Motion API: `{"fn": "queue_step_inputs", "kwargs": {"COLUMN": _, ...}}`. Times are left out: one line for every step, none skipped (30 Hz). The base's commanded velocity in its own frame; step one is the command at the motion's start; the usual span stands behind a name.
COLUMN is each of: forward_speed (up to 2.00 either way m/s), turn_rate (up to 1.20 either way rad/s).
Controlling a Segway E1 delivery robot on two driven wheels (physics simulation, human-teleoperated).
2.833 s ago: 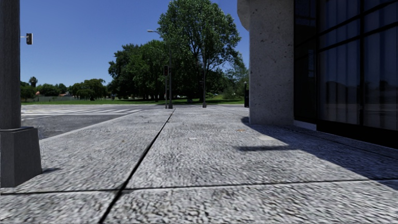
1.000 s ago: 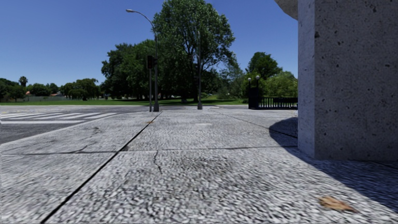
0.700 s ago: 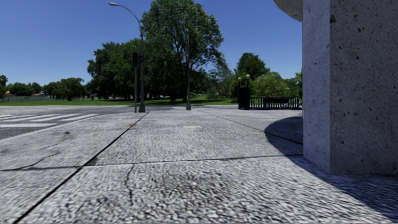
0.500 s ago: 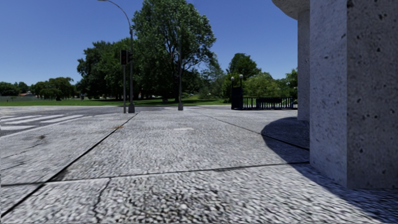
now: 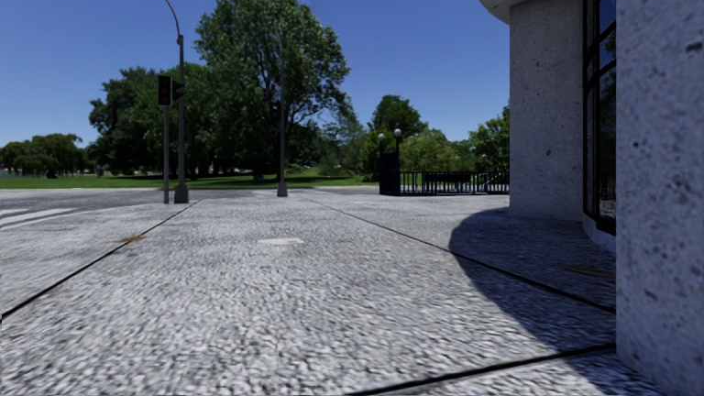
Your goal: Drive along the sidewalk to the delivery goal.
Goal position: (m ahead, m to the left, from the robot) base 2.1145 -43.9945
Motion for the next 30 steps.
{"fn": "queue_step_inputs", "kwargs": {"forward_speed": 2.00, "turn_rate": -0.31}}
{"fn": "queue_step_inputs", "kwargs": {"forward_speed": 2.00, "turn_rate": -0.11}}
{"fn": "queue_step_inputs", "kwargs": {"forward_speed": 2.00, "turn_rate": -0.11}}
{"fn": "queue_step_inputs", "kwargs": {"forward_speed": 2.00, "turn_rate": 0.00}}
{"fn": "queue_step_inputs", "kwargs": {"forward_speed": 2.00, "turn_rate": 0.00}}
{"fn": "queue_step_inputs", "kwargs": {"forward_speed": 2.00, "turn_rate": 0.00}}
{"fn": "queue_step_inputs", "kwargs": {"forward_speed": 2.00, "turn_rate": 0.00}}
{"fn": "queue_step_inputs", "kwargs": {"forward_speed": 2.00, "turn_rate": 0.00}}
{"fn": "queue_step_inputs", "kwargs": {"forward_speed": 2.00, "turn_rate": 0.00}}
{"fn": "queue_step_inputs", "kwargs": {"forward_speed": 2.00, "turn_rate": 0.00}}
{"fn": "queue_step_inputs", "kwargs": {"forward_speed": 2.00, "turn_rate": 0.00}}
{"fn": "queue_step_inputs", "kwargs": {"forward_speed": 2.00, "turn_rate": 0.00}}
{"fn": "queue_step_inputs", "kwargs": {"forward_speed": 2.00, "turn_rate": -0.16}}
{"fn": "queue_step_inputs", "kwargs": {"forward_speed": 2.00, "turn_rate": -0.24}}
{"fn": "queue_step_inputs", "kwargs": {"forward_speed": 2.00, "turn_rate": -0.24}}
{"fn": "queue_step_inputs", "kwargs": {"forward_speed": 2.00, "turn_rate": -0.26}}
{"fn": "queue_step_inputs", "kwargs": {"forward_speed": 2.00, "turn_rate": -0.27}}
{"fn": "queue_step_inputs", "kwargs": {"forward_speed": 2.00, "turn_rate": -0.29}}
{"fn": "queue_step_inputs", "kwargs": {"forward_speed": 2.00, "turn_rate": -0.29}}
{"fn": "queue_step_inputs", "kwargs": {"forward_speed": 2.00, "turn_rate": -0.30}}
{"fn": "queue_step_inputs", "kwargs": {"forward_speed": 2.00, "turn_rate": -0.31}}
{"fn": "queue_step_inputs", "kwargs": {"forward_speed": 2.00, "turn_rate": -0.31}}
{"fn": "queue_step_inputs", "kwargs": {"forward_speed": 2.00, "turn_rate": -0.47}}
{"fn": "queue_step_inputs", "kwargs": {"forward_speed": 2.00, "turn_rate": -0.47}}
{"fn": "queue_step_inputs", "kwargs": {"forward_speed": 2.00, "turn_rate": -0.47}}
{"fn": "queue_step_inputs", "kwargs": {"forward_speed": 2.00, "turn_rate": -0.39}}
{"fn": "queue_step_inputs", "kwargs": {"forward_speed": 2.00, "turn_rate": -0.39}}
{"fn": "queue_step_inputs", "kwargs": {"forward_speed": 2.00, "turn_rate": 0.00}}
{"fn": "queue_step_inputs", "kwargs": {"forward_speed": 2.00, "turn_rate": 0.00}}
{"fn": "queue_step_inputs", "kwargs": {"forward_speed": 2.00, "turn_rate": 0.00}}
